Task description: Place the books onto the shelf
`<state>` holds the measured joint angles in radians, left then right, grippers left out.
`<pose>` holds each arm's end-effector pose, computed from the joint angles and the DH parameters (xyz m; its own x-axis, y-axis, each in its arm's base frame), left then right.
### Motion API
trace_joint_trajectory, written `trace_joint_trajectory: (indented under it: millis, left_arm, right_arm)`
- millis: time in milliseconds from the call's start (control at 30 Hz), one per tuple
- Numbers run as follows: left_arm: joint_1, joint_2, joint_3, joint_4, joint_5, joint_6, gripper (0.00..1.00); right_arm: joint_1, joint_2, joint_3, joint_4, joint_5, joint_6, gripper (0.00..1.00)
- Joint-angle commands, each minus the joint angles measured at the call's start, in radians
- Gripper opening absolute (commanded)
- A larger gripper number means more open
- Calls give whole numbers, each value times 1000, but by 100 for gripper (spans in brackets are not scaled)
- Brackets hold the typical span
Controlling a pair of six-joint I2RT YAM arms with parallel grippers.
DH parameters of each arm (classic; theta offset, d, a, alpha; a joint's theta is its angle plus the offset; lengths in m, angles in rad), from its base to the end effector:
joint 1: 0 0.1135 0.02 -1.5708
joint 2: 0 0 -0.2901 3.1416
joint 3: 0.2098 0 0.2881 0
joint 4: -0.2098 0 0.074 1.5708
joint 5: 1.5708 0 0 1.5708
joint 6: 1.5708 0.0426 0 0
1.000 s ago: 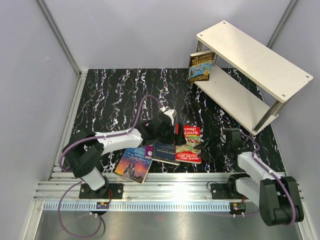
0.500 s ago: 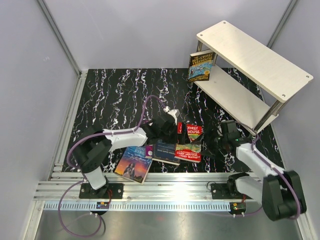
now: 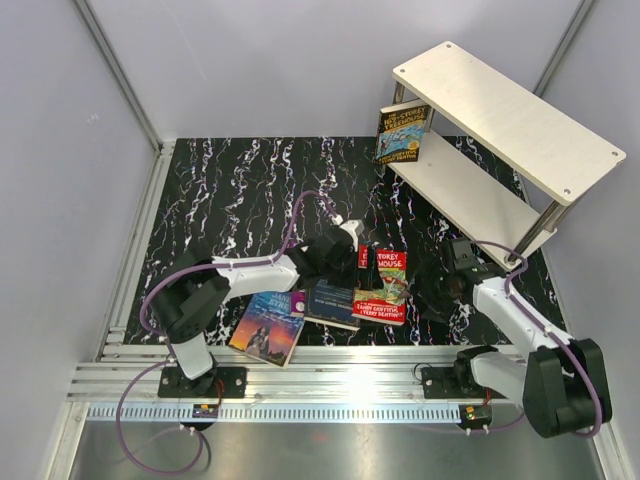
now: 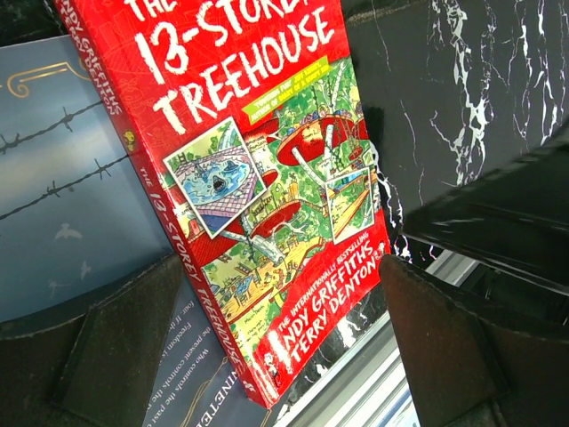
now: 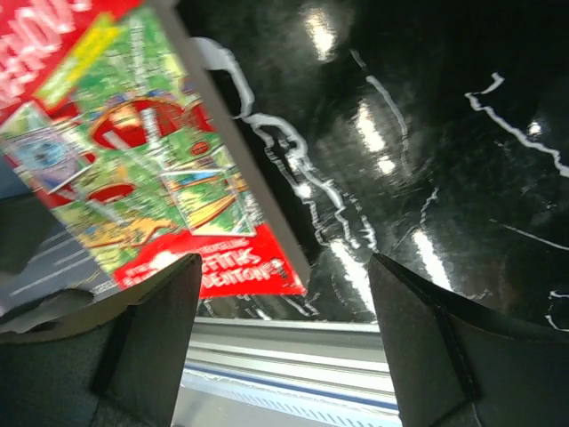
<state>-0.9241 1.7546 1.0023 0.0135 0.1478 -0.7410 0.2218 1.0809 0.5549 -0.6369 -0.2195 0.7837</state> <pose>0.2394 -0.3275 0.1718 -0.8765 0.0529 -0.4785 0.3569 0.7384 -0.5722 0.1961 0.0537 0.1738 -0.8453 0.5157 -0.1399 0.4204 0.8035 0.4216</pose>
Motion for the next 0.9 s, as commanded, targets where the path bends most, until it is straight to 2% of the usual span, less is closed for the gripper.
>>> trace_joint_trajectory:
  millis: [0,167,300,333,400,433,533,567,633,700,867]
  left_arm:
    - [2,62,-27,-193,-11,35,99]
    - [2,74,-8,-199,7,40,99]
    - [2,78,-5,-164,64,37,99]
    - [2,83,-5,-155,78,35,99]
    - [2,88,-20,-94,148,19,99]
    - [2,88,-31,-52,180,9,99]
    - [2,80,-86,142,318,-60,99]
    - [1,79,-96,243,353,-95,99]
    - [-5,71,-97,314,430,-112,98]
    - [-15,59,-93,380,481,-121,98]
    - [-25,62,-53,396,541,-141,98]
  right_arm:
    - [4,54,11,52,40,-3,83]
    - [4,203,7,212,-32,34,78]
    - [5,281,-24,322,-89,71,55]
    - [5,312,-33,347,-93,72,46]
    - [5,341,-49,367,-103,75,38]
    - [5,370,-53,388,-104,77,32]
    - [5,419,-65,422,-110,78,23]
    - [5,430,-67,431,-112,78,18]
    - [5,465,-67,457,-118,83,11]
    - [5,488,-61,479,-127,91,0]
    - [10,539,-59,603,-175,124,0]
